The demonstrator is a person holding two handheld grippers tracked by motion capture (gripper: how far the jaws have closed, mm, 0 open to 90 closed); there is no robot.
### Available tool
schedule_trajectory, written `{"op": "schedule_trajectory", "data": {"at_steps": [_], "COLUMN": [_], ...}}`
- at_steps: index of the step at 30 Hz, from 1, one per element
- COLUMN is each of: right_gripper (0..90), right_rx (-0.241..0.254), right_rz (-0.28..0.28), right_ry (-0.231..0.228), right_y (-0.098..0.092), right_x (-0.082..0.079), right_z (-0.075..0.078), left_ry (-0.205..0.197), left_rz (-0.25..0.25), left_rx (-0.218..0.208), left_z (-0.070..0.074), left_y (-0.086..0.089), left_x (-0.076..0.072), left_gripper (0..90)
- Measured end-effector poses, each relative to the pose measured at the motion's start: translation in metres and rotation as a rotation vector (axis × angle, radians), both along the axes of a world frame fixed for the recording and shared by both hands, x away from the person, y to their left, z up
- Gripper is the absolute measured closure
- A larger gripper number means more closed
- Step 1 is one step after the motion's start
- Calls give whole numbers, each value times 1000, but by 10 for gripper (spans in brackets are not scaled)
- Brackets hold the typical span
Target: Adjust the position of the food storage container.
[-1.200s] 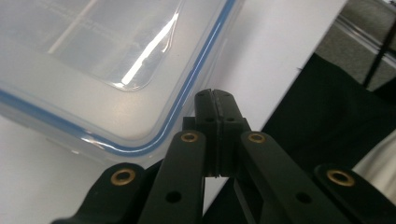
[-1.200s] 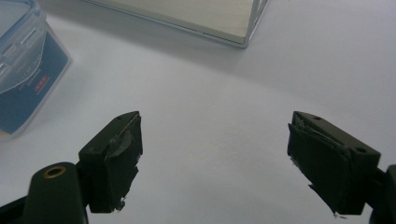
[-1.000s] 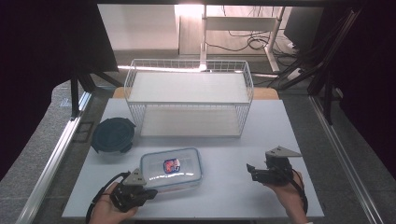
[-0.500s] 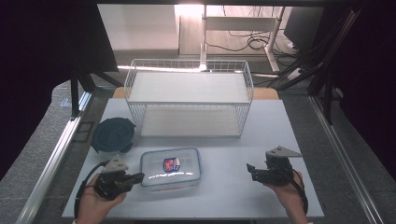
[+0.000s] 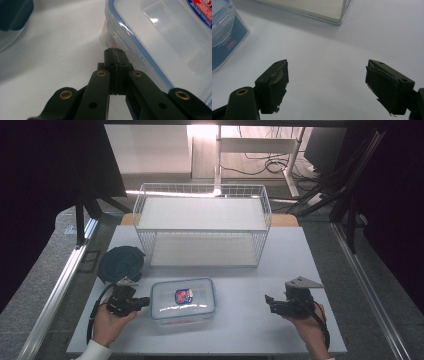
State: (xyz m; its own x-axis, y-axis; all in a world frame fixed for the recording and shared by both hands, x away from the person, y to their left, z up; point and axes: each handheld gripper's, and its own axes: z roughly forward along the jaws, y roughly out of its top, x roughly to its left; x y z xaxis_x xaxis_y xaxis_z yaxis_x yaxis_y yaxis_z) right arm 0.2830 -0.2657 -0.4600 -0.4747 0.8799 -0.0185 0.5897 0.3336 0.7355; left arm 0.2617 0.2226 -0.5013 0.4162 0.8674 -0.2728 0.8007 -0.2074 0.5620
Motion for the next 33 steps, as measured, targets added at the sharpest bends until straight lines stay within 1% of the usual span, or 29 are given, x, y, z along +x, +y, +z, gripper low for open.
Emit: {"op": "schedule_trajectory", "data": {"at_steps": [5,9,17,18,20,21,24,26,28,31,33], "right_gripper": [183,183,183,183,183,184,193,194,194,193,193], "right_rx": [-3,-2,-1,4,30,37,34,38,34,29,29], "right_rz": [0,0,1,3,16,18,22,29,34,33,32], "right_ry": [3,0,4,7,15,12,-21,-26,-21,-9,-5], "right_y": [0,0,0,0,1,1,4,5,5,5,6], "right_x": [1,0,0,0,0,-1,-3,-4,-4,-3,-3], "right_z": [-1,0,-1,-1,0,1,5,7,6,4,3], "left_ry": [10,22,18,16,15,16,14,14,14,12,13], "left_rz": [-15,-30,-34,-35,-42,-45,-55,-58,-56,-69,-67], "left_rx": [-28,-32,-51,-52,-55,-56,-55,-64,-81,-78,-88], "left_z": [-1,-5,-7,-7,-7,-6,-6,-7,-7,-8,-8], "left_y": [-8,-17,-31,-33,-39,-42,-48,-51,-53,-54,-53], "left_x": [8,12,24,25,28,29,31,33,35,36,36], "left_gripper": [900,900,900,900,900,900,900,900,900,900,900]}}
